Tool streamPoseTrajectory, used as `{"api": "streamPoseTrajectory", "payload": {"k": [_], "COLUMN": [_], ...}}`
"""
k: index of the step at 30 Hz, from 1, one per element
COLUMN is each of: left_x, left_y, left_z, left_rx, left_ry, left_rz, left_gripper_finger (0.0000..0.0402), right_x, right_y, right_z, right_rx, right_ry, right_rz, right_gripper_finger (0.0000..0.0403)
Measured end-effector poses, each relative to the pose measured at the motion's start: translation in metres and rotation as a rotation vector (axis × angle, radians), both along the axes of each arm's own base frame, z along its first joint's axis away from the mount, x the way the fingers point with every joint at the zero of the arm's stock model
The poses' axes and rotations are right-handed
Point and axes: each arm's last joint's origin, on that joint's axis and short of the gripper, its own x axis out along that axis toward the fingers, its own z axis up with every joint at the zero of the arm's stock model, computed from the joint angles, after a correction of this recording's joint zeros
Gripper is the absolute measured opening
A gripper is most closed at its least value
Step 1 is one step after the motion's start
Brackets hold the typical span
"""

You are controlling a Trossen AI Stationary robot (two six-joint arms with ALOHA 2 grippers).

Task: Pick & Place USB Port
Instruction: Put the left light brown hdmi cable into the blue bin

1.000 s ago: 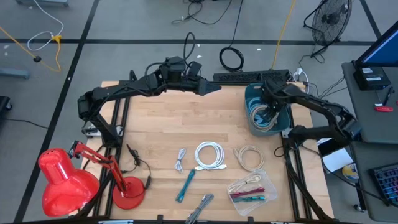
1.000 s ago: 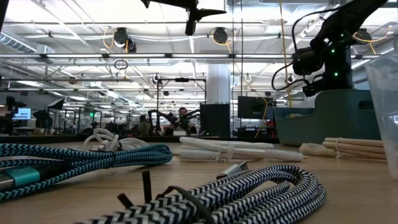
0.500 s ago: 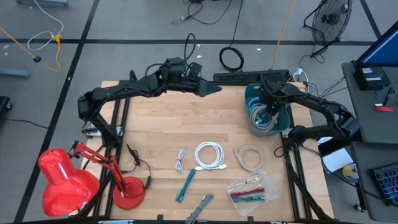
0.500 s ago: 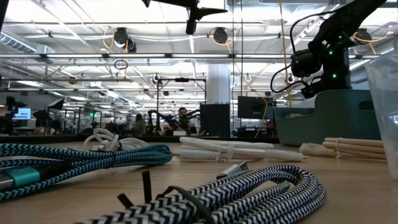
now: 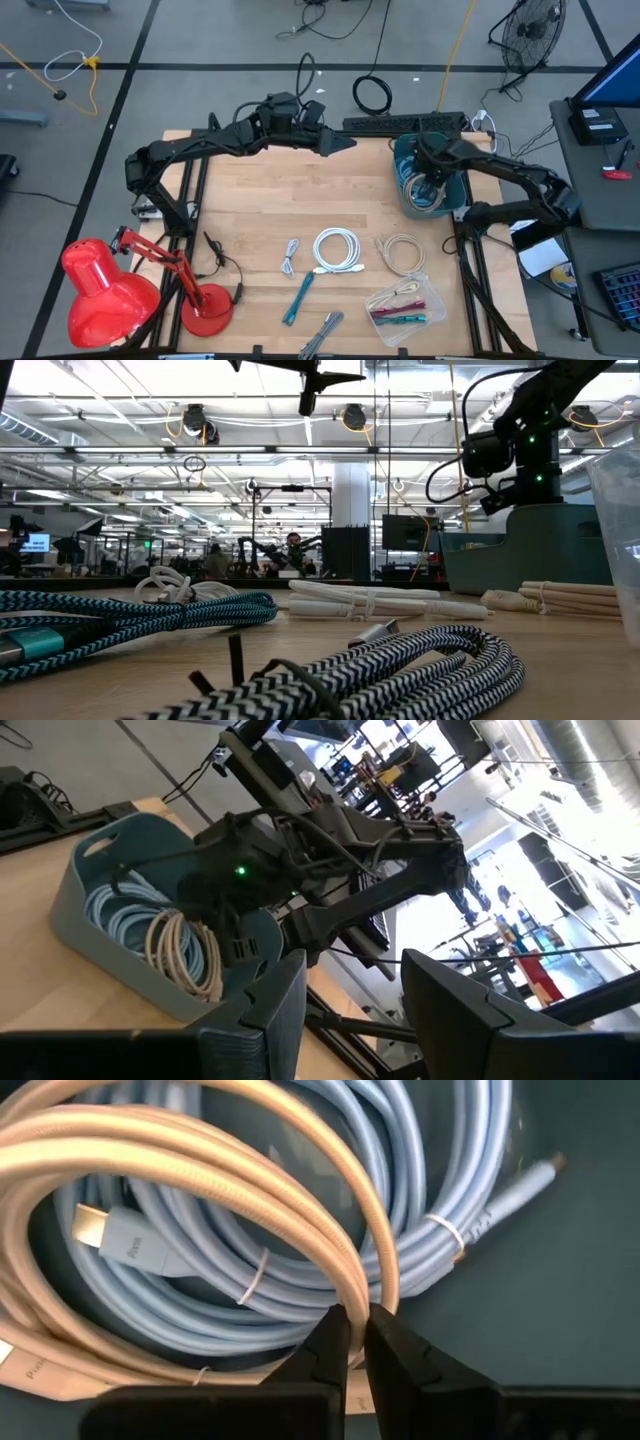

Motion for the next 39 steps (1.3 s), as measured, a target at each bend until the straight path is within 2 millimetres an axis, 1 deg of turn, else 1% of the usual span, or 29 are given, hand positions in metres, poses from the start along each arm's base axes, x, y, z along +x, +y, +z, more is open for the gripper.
{"api": "streamPoseTrajectory", "payload": {"k": [6,12,21,24,27,33,39], "left_x": [0.000,0.000,0.000,0.000,0.000,0.000,0.000], "left_y": [0.000,0.000,0.000,0.000,0.000,0.000,-0.001], "left_z": [0.000,0.000,-0.002,-0.002,-0.002,-0.002,-0.003], "left_rx": [0.003,0.006,0.006,0.005,0.005,0.005,0.005], "left_ry": [0.000,0.000,0.018,0.023,0.023,0.023,0.030], "left_rz": [-0.001,-0.002,-0.005,-0.005,-0.005,-0.006,-0.008], "left_gripper_finger": [0.0168,0.0168,0.0168,0.0168,0.0168,0.0168,0.0168], "right_x": [0.007,0.010,0.012,0.012,0.011,0.009,0.008], "right_y": [0.007,0.010,0.011,0.011,0.011,0.009,0.010], "right_z": [0.000,0.002,0.002,0.002,0.002,0.003,0.006], "right_rx": [-0.017,-0.128,-0.106,-0.107,-0.113,-0.208,-0.223], "right_ry": [0.047,0.182,0.153,0.141,0.140,0.207,0.185], "right_rz": [0.130,0.238,0.256,0.227,0.201,0.144,0.127], "right_gripper_finger": [0.0013,0.0013,0.0013,0.0017,0.0035,0.0094,0.0150]}}
